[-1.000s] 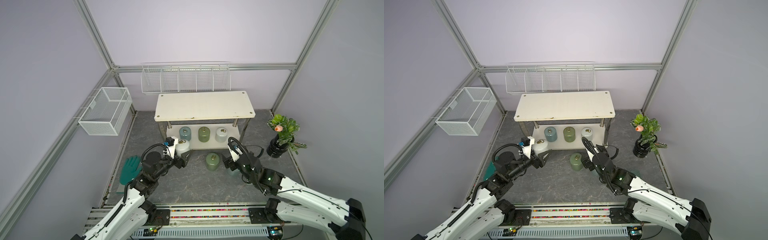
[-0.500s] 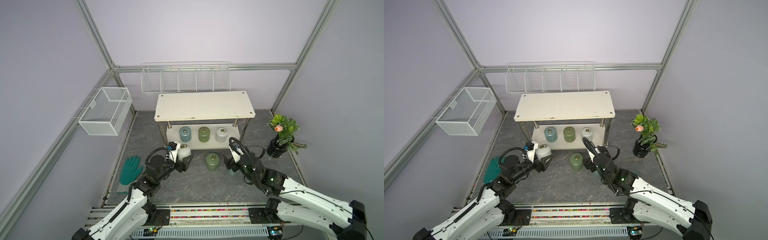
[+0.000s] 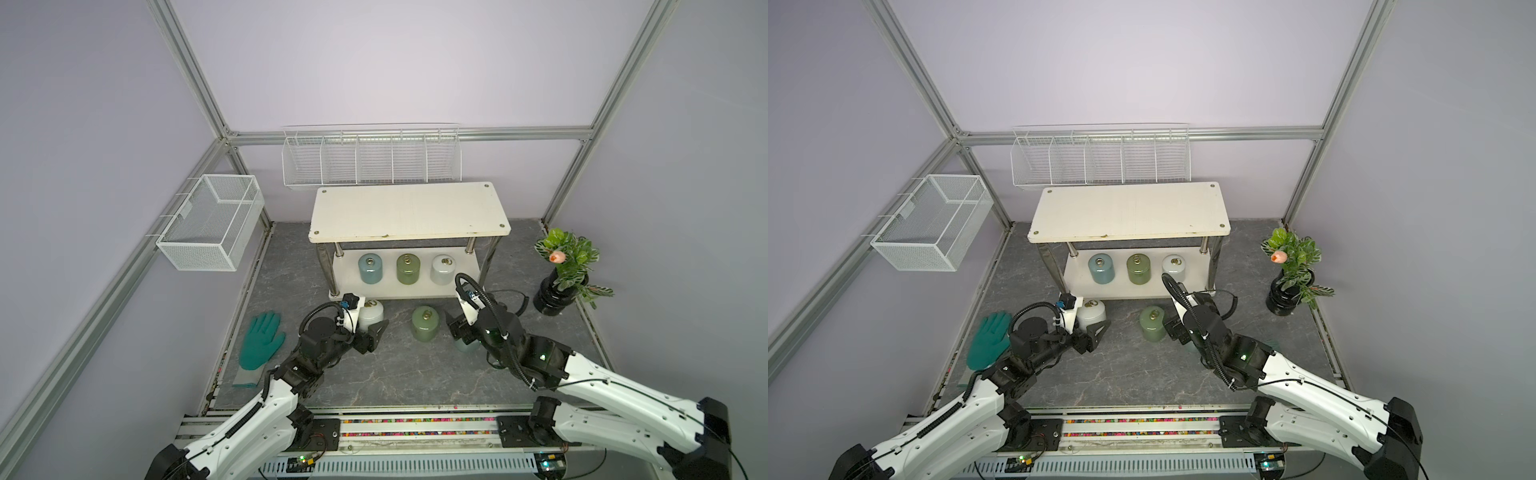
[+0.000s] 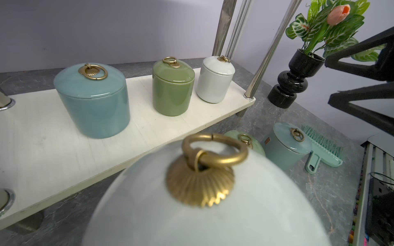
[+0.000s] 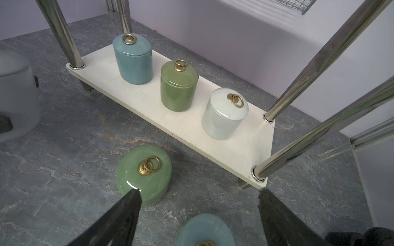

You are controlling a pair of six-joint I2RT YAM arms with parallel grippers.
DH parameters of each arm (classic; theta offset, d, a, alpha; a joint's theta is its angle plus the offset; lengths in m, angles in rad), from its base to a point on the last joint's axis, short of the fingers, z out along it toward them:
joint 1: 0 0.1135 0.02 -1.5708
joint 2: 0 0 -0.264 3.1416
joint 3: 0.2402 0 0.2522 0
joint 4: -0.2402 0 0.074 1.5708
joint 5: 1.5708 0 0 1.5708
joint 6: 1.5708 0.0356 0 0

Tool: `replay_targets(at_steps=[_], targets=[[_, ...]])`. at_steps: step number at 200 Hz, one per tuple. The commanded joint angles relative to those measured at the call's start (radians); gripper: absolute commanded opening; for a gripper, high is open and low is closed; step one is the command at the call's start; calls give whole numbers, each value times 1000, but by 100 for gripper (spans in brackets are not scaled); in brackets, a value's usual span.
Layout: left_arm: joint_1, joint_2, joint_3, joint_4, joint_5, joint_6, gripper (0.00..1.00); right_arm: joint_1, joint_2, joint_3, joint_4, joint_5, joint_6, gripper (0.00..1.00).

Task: Remove the tea canisters from the shelf
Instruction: Place the tea canister at the center of the board.

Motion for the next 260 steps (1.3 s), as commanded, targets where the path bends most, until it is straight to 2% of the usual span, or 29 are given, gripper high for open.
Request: replay_targets(at_steps=[1,36,112,190,260], targets=[[-12,37,-6,159,-8,-11,60,9,7,32,-1,11,17,89],[-33,133,-29,241,-18,-20,60,13,29,42,-1,12,16,89],[-74,232,-71,333,-72,-14,60,19,75,66,0,12,14,89],[-81,508,-106,528,-86,-18,58,47,114,115,-25,38,9,89],[-141,591,-89,498,-142,-37,57,54,126,119,-14,46,-11,89]])
